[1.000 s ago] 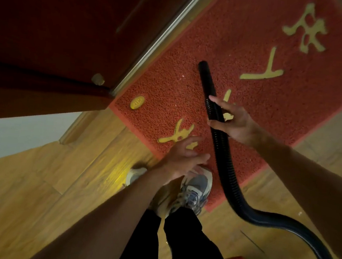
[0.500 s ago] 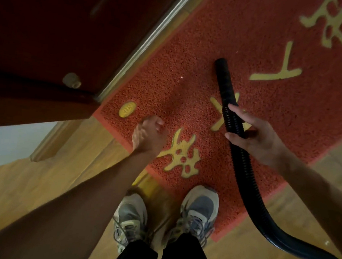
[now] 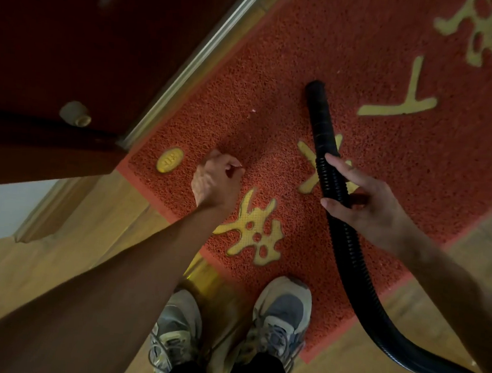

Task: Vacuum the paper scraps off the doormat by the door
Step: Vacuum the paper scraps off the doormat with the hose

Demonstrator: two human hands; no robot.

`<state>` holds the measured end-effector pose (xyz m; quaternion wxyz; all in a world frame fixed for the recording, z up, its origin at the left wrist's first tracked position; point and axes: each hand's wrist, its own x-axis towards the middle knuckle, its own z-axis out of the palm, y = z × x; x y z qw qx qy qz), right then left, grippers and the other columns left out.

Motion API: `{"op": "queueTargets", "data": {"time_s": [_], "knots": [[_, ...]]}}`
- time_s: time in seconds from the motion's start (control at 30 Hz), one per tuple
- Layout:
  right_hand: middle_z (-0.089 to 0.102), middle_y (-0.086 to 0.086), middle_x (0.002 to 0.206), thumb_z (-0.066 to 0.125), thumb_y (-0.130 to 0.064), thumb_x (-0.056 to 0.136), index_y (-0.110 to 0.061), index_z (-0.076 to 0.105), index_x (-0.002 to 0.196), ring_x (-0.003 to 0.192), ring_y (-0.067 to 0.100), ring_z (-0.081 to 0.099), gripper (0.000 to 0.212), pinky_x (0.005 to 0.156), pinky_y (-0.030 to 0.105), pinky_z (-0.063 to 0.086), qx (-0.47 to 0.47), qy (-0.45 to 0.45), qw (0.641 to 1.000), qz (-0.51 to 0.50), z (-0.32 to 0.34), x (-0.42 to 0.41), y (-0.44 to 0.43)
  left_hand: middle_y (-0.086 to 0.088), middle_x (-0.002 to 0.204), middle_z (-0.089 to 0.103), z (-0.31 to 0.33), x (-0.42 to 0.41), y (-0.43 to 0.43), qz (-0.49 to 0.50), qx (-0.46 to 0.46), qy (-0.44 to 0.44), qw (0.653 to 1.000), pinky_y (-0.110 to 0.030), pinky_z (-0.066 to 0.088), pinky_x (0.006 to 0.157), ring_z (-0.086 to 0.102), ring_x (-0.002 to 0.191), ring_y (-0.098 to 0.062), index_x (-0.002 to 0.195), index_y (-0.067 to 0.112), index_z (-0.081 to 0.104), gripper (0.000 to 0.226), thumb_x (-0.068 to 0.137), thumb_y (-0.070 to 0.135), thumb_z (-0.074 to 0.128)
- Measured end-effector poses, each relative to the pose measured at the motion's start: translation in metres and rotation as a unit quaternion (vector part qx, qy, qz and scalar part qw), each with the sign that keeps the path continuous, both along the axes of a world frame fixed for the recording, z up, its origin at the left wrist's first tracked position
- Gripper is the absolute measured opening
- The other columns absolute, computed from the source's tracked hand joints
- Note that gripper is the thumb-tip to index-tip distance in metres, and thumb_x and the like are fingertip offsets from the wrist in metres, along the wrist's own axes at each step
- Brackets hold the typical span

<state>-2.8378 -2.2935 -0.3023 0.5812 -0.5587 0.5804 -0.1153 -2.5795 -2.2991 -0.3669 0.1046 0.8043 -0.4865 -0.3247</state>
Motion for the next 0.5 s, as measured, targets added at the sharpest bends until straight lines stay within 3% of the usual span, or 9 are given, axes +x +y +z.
{"op": "queueTargets", "data": {"time_s": [0.1,0.2,0.3,0.4,0.5], "knots": [[0.052,-0.026,0.137,0.073,-0.02,0.087,-0.04,0.04,0.147,0.106,-0.019,0.052,0.071,0.105,0.023,0.039,0.005,0.001,1.0,-0.003,0.001,0.001,0.002,0.002,0.099,0.068,-0.001,-0.003,-0.003,0.023,0.001,0.001,1.0,-0.027,0.036,0.068,0.065,0.089,-0.022,0.082,0.021,0.074,0.007,0.083,0.027,0.079],[0.06,-0.033,0.114,0.073,-0.018,0.087,-0.041,0.041,0.146,0.094,-0.013,0.058,0.07,0.089,0.015,0.045,0.011,0.001,1.0,-0.012,0.0,0.002,0.003,0.0,0.101,0.067,-0.002,-0.005,-0.006,0.035,0.014,-0.009,0.999,-0.029,0.034,0.067,0.063,0.09,-0.023,0.082,0.02,0.074,0.007,0.084,0.024,0.078],[0.063,-0.02,0.119,0.073,-0.019,0.086,-0.04,0.042,0.146,0.099,-0.002,0.062,0.07,0.094,0.028,0.051,0.003,0.004,1.0,-0.012,-0.002,0.002,0.005,-0.001,0.102,0.067,-0.005,-0.008,-0.007,0.05,0.015,-0.011,0.999,-0.031,0.036,0.066,0.063,0.091,-0.026,0.08,0.017,0.072,0.008,0.085,0.021,0.077],[0.06,-0.021,0.126,0.073,-0.019,0.087,-0.041,0.041,0.145,0.113,0.0,0.059,0.07,0.104,0.032,0.048,0.0,-0.005,1.0,-0.009,-0.001,0.002,0.005,-0.002,0.103,0.067,-0.008,-0.009,-0.008,0.052,0.014,-0.013,0.998,-0.031,0.034,0.065,0.063,0.091,-0.028,0.075,0.019,0.068,0.014,0.087,0.018,0.074],[0.062,-0.02,0.123,0.073,-0.019,0.086,-0.041,0.041,0.146,0.101,-0.005,0.061,0.071,0.102,0.036,0.05,-0.002,0.002,1.0,-0.011,-0.001,0.001,0.005,-0.002,0.105,0.065,-0.011,-0.007,-0.006,0.024,0.004,-0.014,1.0,-0.032,0.033,0.064,0.062,0.093,-0.03,0.075,0.018,0.066,0.016,0.09,0.012,0.068]]}}
